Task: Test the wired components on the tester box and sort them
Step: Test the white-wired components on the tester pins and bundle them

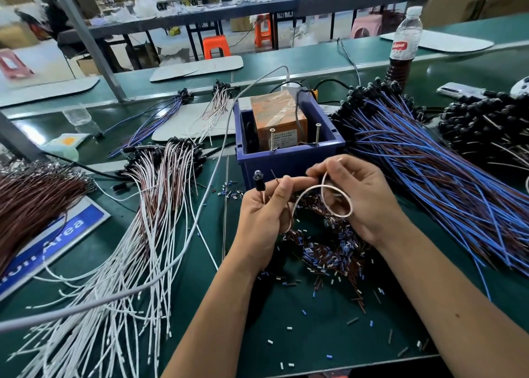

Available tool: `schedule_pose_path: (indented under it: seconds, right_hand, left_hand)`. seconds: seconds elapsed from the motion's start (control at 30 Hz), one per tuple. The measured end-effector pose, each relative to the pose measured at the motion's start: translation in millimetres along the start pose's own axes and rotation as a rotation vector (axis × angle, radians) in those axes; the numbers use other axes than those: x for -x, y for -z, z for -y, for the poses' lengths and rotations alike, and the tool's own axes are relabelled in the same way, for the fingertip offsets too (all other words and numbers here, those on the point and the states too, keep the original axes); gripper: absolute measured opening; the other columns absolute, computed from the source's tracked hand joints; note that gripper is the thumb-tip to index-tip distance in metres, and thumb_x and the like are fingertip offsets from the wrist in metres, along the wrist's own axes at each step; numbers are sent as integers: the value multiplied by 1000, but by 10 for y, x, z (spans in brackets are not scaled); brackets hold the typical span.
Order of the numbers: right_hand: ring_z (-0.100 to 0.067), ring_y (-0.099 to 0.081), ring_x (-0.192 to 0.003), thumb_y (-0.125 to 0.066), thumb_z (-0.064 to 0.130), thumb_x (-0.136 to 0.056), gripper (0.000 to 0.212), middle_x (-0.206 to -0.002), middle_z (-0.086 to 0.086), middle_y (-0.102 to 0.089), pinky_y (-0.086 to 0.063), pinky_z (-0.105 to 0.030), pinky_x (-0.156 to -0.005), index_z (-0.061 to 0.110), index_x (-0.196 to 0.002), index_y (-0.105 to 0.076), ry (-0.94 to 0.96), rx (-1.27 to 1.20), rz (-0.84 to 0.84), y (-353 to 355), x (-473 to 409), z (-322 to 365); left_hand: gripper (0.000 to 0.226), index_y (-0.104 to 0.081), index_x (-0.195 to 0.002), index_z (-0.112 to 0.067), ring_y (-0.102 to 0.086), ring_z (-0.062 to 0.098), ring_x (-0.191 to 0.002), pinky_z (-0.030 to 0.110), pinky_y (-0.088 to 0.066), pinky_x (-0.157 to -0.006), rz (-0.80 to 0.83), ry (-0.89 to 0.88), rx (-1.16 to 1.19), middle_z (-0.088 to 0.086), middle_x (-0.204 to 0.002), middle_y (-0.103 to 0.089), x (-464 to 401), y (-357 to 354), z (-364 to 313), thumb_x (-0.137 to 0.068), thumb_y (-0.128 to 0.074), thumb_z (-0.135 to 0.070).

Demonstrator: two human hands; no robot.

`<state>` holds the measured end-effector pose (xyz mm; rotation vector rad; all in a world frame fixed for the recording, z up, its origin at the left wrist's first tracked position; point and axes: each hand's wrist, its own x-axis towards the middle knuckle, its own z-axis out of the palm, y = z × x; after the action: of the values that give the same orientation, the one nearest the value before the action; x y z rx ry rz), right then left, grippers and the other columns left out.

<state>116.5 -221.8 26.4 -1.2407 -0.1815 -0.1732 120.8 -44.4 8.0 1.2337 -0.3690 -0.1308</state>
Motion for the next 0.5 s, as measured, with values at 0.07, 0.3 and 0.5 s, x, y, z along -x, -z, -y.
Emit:
schedule_pose_path:
  seconds: [0.07, 0.3, 0.5]
  right_hand:
    - [-16, -54, -51, -64, 31, -96, 20, -85, -10, -75, -41, -25, -47, 19, -88, -77, 39, -41, -69, 49, -20, 5]
    - [-26, -48, -55, -79, 32, -87, 12, -71, -10, -70, -38, -29, -48, 23, -88, -72, 133, 51, -238, 93, -36, -34]
    - [-14, -54, -52, -69, 10, -99, 7, -77, -10, -73, -44, -22, -44, 7, -94, -72, 222, 117, -370, 141, -61, -47]
  left_hand:
    - [40, -75, -117, -7, -40, -3, -43, 12, -34, -46, -27, -76, -24, -9, -59, -63, 9, -5, -29, -105, -51, -37]
    - [35, -80, -111, -24, -29, 7, -49, 22, -26, -47, -166, -137, -215, -4, -58, -40, -16, -17, -52, -104, -51, -43]
    - [41, -78, -114, -29, -25, 7, -50, 26, -22, -48, -238, -264, -258, -14, -59, -37, -3, -1, -78, -98, -57, -60]
